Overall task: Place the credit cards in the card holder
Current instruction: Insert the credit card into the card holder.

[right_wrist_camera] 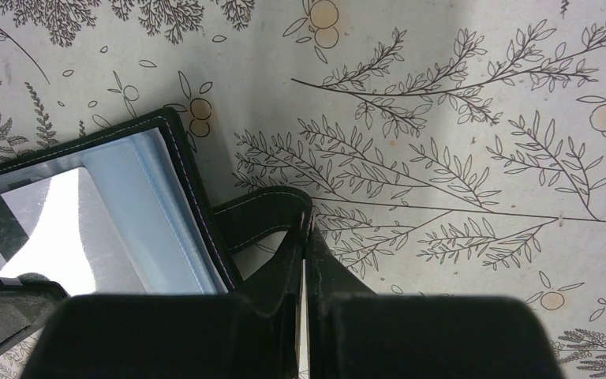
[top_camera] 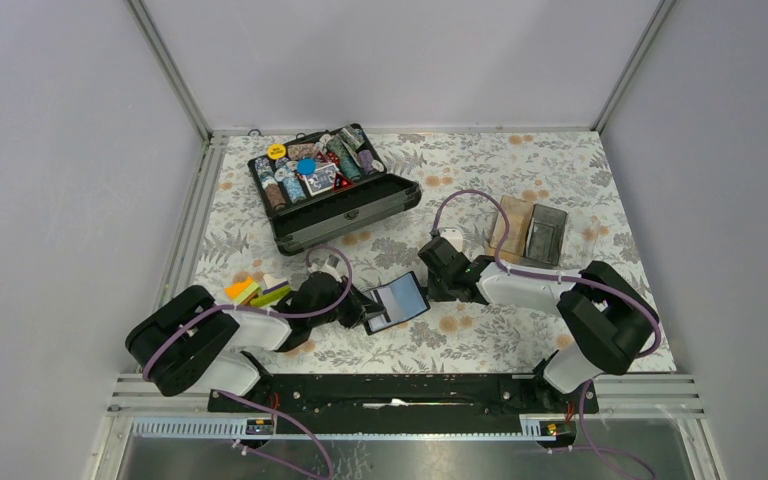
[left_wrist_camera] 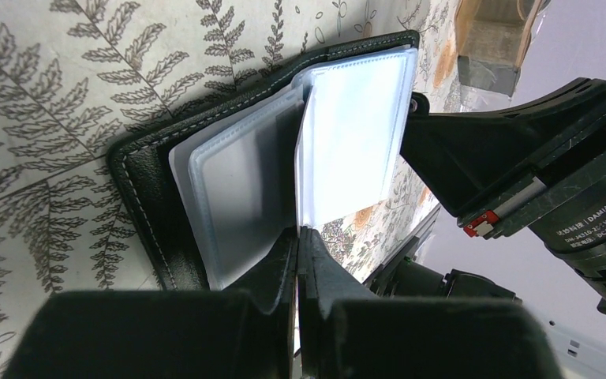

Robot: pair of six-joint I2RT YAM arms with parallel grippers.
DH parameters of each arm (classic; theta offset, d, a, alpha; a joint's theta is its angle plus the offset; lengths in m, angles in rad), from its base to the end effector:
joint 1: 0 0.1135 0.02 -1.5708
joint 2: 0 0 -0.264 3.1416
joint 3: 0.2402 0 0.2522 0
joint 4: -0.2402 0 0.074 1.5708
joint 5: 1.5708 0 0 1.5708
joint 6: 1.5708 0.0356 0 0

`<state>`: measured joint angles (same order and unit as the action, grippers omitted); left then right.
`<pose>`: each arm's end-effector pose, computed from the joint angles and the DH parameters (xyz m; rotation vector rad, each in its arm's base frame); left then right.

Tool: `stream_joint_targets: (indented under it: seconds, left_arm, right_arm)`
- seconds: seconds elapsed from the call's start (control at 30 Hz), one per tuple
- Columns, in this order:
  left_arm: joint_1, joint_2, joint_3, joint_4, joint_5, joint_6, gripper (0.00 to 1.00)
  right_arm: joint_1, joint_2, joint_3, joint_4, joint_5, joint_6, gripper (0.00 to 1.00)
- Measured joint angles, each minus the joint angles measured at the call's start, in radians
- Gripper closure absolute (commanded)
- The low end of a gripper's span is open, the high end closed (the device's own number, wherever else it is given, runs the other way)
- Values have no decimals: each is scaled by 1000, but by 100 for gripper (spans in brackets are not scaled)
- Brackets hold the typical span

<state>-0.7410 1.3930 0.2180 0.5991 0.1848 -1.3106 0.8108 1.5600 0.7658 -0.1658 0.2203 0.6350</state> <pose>0.1539 -0.1496 0.1111 -0.5763 2.4120 -1.2690 0.2082 0.2077 0.1557 -0.1339 2.5225 0.3171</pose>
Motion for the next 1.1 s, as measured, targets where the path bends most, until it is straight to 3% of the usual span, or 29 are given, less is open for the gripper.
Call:
stream_joint_targets:
  seconds: [0.77, 0.93, 1.1]
  left_arm:
    - [-5, 97, -11, 163, 29, 0, 100]
    - [-5, 97, -11, 162, 28, 0, 100]
    - [-5, 108, -11, 162, 29, 0, 100]
  right_arm:
    - [0, 18, 18, -4, 8, 1, 99]
    - [1, 22, 31, -28, 21, -2, 72]
    - [1, -2, 34, -96, 31, -15, 55]
